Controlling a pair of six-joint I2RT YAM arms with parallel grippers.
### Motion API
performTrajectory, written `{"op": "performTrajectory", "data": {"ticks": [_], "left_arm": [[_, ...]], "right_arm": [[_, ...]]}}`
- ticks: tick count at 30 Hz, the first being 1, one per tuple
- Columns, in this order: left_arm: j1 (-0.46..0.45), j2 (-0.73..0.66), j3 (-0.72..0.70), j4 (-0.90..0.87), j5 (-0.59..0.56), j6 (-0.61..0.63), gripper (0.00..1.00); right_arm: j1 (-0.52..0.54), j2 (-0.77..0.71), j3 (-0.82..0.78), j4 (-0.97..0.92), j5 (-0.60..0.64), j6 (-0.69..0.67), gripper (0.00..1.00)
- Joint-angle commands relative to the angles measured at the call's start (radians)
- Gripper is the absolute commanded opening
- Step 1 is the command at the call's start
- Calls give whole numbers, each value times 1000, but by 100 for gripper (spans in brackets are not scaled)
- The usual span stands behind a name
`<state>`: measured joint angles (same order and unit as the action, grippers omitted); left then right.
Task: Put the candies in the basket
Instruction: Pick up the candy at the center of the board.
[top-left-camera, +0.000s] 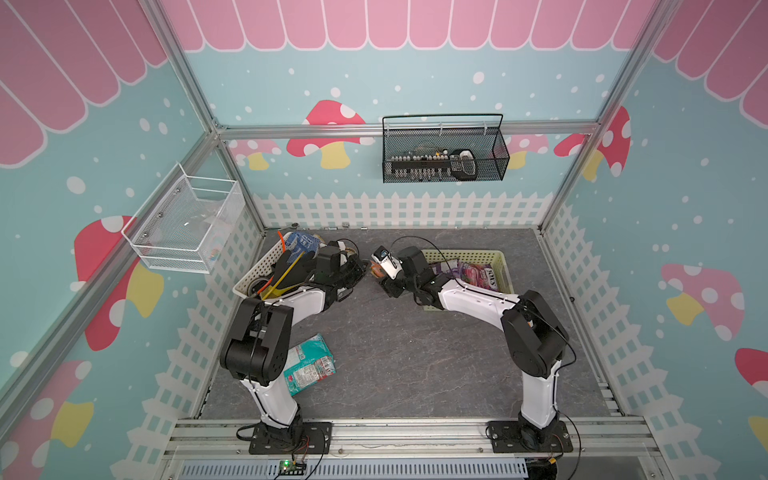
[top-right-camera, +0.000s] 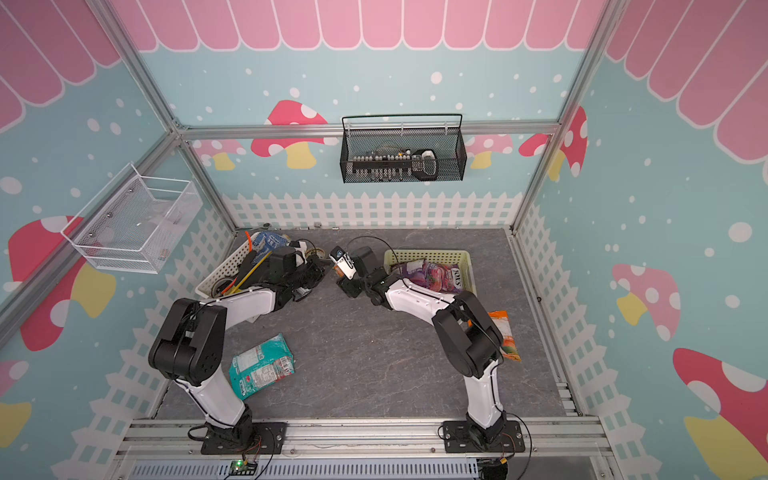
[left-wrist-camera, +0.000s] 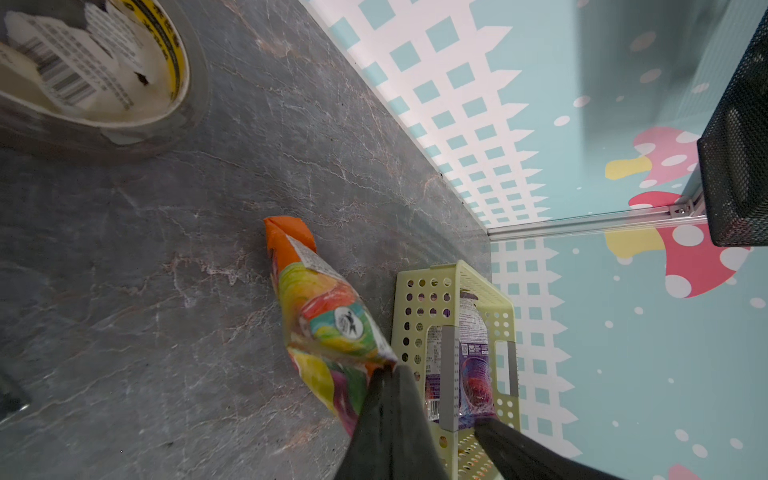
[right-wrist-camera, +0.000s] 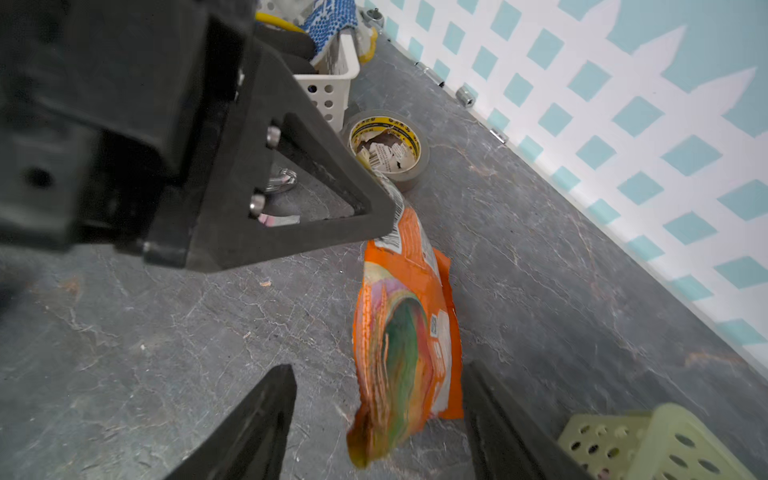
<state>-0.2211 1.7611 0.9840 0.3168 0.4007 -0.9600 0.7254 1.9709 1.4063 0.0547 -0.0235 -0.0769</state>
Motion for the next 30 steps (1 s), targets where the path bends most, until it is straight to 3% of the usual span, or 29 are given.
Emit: {"op": "performTrajectory", "data": {"ticks": [1,5,10,12,20,25,30], "left_arm": [[0,-47,-1,-30,17,39,0],[2,-53,1,-49,21,51,0],[15,-75,-13,-56,35,39,0],[26,-94,-21,-58,46,30,0],[122,-243,-67,-103,89,1,50],[176,-370,-61,-218,91,73,65],[186,-463,-45,-329,70,165,82]], "right_arm": [[15,36,40,7,-25,-49,66],[19,51,55,19,32,-38,51],[20,34,49,31,65,-34,11],[20,9,32,38,47,-31,0],[8,-168,-25,29,-23,76,0],[-54,-316,-76,-23,-99,249,0],[-190,-484,-194,-36,-222,444,0]]}}
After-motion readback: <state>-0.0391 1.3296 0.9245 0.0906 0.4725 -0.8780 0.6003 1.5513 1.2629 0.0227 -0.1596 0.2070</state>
